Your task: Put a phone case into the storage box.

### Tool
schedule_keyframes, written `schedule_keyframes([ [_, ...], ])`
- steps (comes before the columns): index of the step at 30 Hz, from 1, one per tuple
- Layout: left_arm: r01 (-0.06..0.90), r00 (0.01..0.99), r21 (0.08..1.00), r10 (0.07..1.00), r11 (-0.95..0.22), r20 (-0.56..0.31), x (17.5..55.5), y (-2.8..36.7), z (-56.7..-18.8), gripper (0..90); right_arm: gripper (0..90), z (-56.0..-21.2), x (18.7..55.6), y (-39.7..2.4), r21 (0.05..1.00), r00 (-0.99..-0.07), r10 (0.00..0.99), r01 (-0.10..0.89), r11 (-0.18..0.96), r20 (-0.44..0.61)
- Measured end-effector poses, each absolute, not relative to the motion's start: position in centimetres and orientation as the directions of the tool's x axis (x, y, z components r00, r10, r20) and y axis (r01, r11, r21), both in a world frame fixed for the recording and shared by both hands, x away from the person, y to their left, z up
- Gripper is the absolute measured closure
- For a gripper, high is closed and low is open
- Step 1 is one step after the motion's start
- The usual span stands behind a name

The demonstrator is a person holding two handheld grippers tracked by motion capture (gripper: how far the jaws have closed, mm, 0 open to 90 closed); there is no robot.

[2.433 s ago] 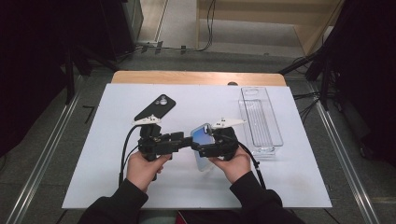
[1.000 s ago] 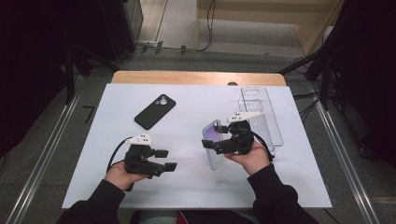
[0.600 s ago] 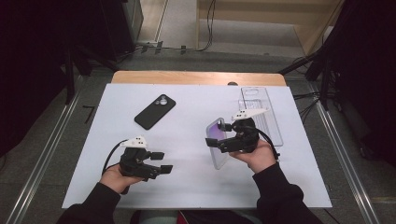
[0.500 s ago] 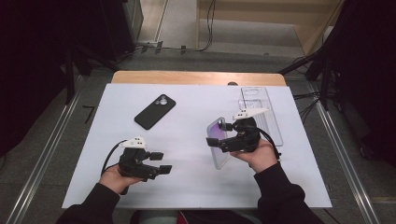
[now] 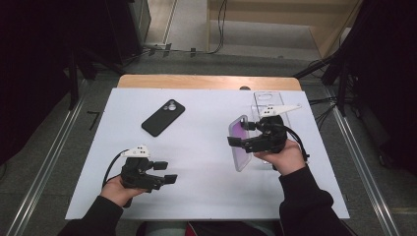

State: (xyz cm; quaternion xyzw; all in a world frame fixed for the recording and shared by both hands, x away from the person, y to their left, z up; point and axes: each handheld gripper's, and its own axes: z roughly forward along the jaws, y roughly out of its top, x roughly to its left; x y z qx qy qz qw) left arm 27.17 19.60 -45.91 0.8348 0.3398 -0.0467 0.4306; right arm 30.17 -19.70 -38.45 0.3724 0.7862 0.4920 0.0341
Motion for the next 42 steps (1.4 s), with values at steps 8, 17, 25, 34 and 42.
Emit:
schedule_keyframes([
  [8, 0.618, 0.744, 0.697, 0.559, -0.364, -0.367, 26.9, 20.3, -45.9, 31.0, 14.9, -37.7, 30.8, -21.0, 0.803, -0.680, 0.664, 0.561, 0.200, 0.310],
  [17, 0.638, 0.717, 0.689, 0.594, -0.345, -0.366, 26.7, 20.8, -45.9, 31.0, 14.9, -37.5, 31.4, -22.3, 0.807, -0.616, 0.728, 0.572, 0.148, 0.303],
  [25, 0.642, 0.712, 0.686, 0.597, -0.342, -0.369, 26.6, 21.0, -46.0, 31.0, 14.9, -37.3, 32.1, -23.7, 0.809, -0.547, 0.777, 0.582, 0.085, 0.311],
  [34, 0.645, 0.709, 0.685, 0.601, -0.340, -0.369, 26.5, 21.0, -46.0, 31.0, 14.9, -37.3, 33.0, -25.5, 0.815, -0.452, 0.843, 0.579, 0.028, 0.293],
  [42, 0.648, 0.702, 0.691, 0.602, -0.321, -0.380, 26.5, 21.0, -46.0, 31.0, 14.9, -37.3, 33.1, -26.9, 0.833, -0.374, 0.897, 0.553, 0.011, 0.236],
])
